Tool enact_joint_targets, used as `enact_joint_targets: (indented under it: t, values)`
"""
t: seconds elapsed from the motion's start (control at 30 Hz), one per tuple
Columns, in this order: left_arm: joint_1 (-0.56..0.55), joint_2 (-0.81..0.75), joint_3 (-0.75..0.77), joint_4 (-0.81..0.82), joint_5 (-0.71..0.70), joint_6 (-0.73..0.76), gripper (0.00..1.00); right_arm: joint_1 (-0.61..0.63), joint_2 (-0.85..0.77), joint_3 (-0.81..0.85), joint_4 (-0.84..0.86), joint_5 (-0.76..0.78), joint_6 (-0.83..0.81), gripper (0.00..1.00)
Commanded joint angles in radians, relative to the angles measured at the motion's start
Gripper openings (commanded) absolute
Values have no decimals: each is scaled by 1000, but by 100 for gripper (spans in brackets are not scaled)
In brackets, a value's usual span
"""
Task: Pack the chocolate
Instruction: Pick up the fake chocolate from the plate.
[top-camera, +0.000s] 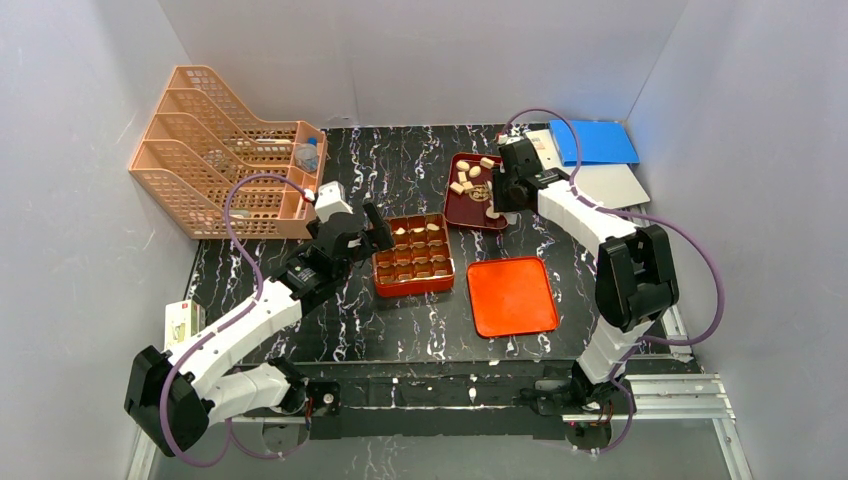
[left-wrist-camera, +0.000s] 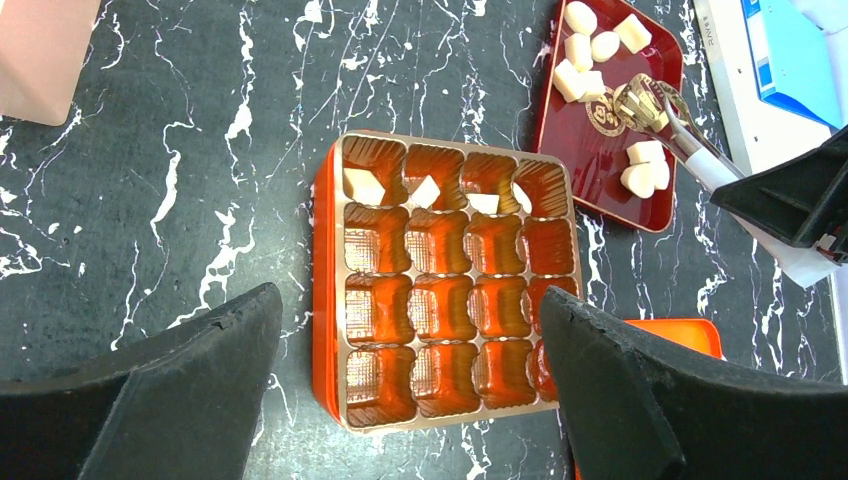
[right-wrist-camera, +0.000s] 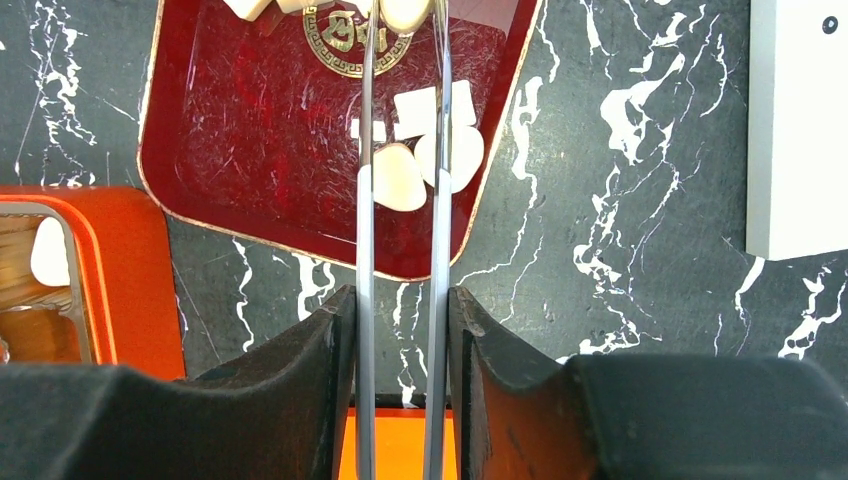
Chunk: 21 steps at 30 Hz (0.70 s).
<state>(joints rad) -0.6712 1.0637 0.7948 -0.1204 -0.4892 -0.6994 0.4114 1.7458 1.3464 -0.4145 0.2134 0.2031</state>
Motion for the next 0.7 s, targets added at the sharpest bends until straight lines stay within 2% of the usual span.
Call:
enact_joint_targets:
  t: [0.0, 0.3, 0.5, 0.53, 0.67]
  values:
    - [5, -13, -6, 1, -18, 3, 98, -5, 15, 47, 40, 7, -11, 43]
    - [6, -15, -8, 1, -18, 1, 98, -6, 43, 58, 31, 12, -11, 39]
    - [7, -16, -3, -4, -18, 3, 98, -5, 42, 60, 28, 17, -6, 22]
    - [8, -17, -2, -4, -18, 3, 98, -5, 40, 59, 26, 21, -5, 16]
    - [7, -20, -1, -5, -16, 1, 98, -6, 24, 59, 26, 24, -4, 3]
